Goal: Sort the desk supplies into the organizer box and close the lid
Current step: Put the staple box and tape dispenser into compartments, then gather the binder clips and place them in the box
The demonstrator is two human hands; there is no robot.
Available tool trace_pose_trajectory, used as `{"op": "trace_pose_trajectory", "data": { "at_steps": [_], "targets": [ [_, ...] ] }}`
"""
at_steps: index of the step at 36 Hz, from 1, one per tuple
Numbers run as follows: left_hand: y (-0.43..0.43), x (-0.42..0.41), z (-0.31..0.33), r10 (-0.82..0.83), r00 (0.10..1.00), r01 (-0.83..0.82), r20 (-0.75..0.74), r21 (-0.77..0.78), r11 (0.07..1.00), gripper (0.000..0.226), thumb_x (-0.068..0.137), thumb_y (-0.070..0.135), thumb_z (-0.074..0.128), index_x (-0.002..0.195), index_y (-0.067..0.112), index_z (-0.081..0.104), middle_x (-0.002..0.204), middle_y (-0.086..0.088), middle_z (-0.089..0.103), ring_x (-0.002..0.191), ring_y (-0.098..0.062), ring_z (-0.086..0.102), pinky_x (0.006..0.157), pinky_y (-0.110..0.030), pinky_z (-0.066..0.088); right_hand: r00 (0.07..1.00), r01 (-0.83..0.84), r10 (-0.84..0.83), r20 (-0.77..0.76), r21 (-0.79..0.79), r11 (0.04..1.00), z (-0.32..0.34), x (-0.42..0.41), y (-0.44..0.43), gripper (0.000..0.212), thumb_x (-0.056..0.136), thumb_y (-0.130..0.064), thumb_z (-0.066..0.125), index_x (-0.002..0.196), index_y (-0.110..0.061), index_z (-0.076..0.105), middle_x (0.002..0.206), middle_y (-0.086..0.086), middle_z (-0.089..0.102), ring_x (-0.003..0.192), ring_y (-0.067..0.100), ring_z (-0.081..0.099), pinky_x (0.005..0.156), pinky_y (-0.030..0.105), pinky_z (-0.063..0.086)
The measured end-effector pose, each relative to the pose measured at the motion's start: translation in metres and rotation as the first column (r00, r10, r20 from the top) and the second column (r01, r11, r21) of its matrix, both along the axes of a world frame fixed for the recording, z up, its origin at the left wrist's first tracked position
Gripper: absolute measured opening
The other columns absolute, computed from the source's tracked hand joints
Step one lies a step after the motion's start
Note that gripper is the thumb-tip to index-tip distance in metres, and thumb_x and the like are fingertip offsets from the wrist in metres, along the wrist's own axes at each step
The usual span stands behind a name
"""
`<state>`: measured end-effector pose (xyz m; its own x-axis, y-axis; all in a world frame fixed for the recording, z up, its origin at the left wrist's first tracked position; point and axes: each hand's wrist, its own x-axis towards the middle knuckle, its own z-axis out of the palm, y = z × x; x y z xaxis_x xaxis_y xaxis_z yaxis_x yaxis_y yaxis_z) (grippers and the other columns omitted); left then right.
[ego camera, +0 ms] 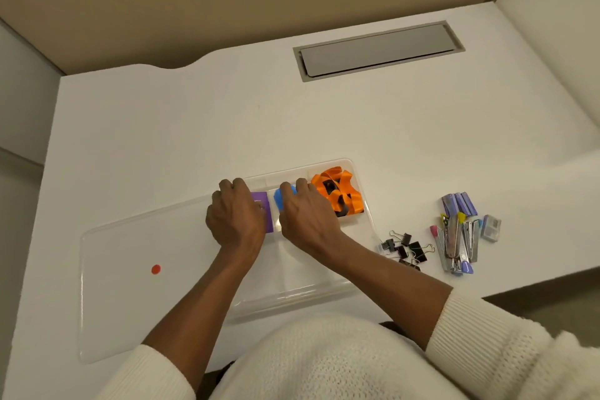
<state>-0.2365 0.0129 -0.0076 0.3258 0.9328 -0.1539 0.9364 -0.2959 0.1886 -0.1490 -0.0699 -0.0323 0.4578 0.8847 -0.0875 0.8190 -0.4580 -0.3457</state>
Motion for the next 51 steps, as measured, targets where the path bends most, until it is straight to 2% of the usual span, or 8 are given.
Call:
{"op": "trace_pose_trajectory", "data": {
  "at_steps": [6,12,16,22,31,38,45,51],
  "targets": [
    [-0.015,0.017,0.021,-0.089,0.996,0.088,0.019,0.041,0.995,0.021,0.091,0.029,0.077,0.098,0.014,0.064,0.087,-0.003,0.064,0.074,-0.021,0.059,0.063,-0.032,0.046,0.996,0.09,-0.084,-0.04,0.176,0.98,0.025,0.016,-0.038,0.03,0.088,-0.022,0.068,0.115,-0.009,0.064,0.104,0.01,0.065,0.085,0.027,0.063,0.063,0.04,0.056],
    [-0.056,0.047,0.033,-0.347,0.928,0.346,0.138,0.036,0.938,0.017,0.092,0.029,0.074,0.101,0.017,0.069,0.102,-0.004,0.071,0.097,-0.024,0.064,0.068,-0.033,0.045,0.961,0.273,-0.251,-0.119,0.243,0.931,0.034,0.05,-0.101,0.026,0.092,-0.033,0.063,0.115,-0.022,0.064,0.102,0.0,0.064,0.079,0.019,0.067,0.062,0.036,0.056],
    [-0.08,0.067,0.03,-0.568,0.803,0.58,0.182,-0.016,0.815,0.03,0.093,0.044,0.071,0.11,0.02,0.067,0.111,0.0,0.069,0.103,-0.019,0.063,0.083,-0.035,0.056,0.914,0.404,-0.375,-0.158,0.246,0.881,0.032,0.074,-0.149,0.029,0.088,-0.027,0.073,0.115,-0.021,0.066,0.108,-0.001,0.068,0.077,0.012,0.068,0.063,0.029,0.058],
    [-0.116,0.103,0.021,-0.85,0.515,0.857,0.115,-0.034,0.514,0.041,0.087,0.045,0.078,0.114,0.017,0.065,0.114,-0.001,0.065,0.111,-0.021,0.052,0.072,-0.034,0.048,0.872,0.459,-0.456,-0.177,-0.028,0.888,0.016,0.094,-0.21,0.056,0.082,-0.036,0.076,0.133,-0.03,0.051,0.127,-0.002,0.057,0.093,0.013,0.064,0.078,0.038,0.06],
    [-0.153,0.148,0.0,-0.952,0.234,0.917,-0.195,-0.281,0.283,0.071,0.079,0.035,0.088,0.135,0.007,0.054,0.132,-0.014,0.057,0.124,-0.031,0.052,0.092,-0.04,0.049,0.936,0.315,-0.343,-0.078,-0.245,0.917,-0.005,0.084,-0.239,0.09,0.076,-0.058,0.079,0.149,-0.031,0.034,0.149,0.004,0.04,0.118,0.022,0.062,0.086,0.034,0.057],
    [-0.163,0.164,-0.021,-0.931,0.312,0.873,-0.188,-0.331,0.359,0.071,0.071,0.024,0.094,0.129,0.007,0.057,0.127,-0.014,0.052,0.108,-0.032,0.062,0.071,-0.039,0.043,0.917,0.34,-0.381,-0.117,-0.272,0.9,-0.025,0.085,-0.231,0.089,0.079,-0.048,0.082,0.151,-0.028,0.032,0.159,0.017,0.029,0.125,0.035,0.06,0.097,0.045,0.056],
    [-0.157,0.175,-0.037,-0.887,0.451,0.826,-0.097,-0.332,0.456,0.055,0.078,0.012,0.085,0.122,0.006,0.052,0.122,-0.017,0.05,0.096,-0.034,0.063,0.067,-0.038,0.044,0.924,0.325,-0.354,-0.146,-0.192,0.926,-0.036,0.101,-0.222,0.054,0.084,-0.038,0.078,0.131,-0.02,0.056,0.119,0.011,0.046,0.073,0.024,0.065,0.066,0.031,0.055],
    [-0.151,0.183,-0.045,-0.808,0.589,0.743,-0.005,-0.389,0.545,0.034,0.079,0.013,0.081,0.104,0.011,0.058,0.11,-0.011,0.054,0.095,-0.03,0.062,0.067,-0.035,0.044,0.916,0.33,-0.359,-0.18,-0.172,0.928,-0.039,0.114,-0.212,0.04,0.087,-0.036,0.074,0.12,-0.017,0.059,0.107,0.008,0.046,0.065,0.024,0.057,0.06,0.032,0.05]
  ]
}}
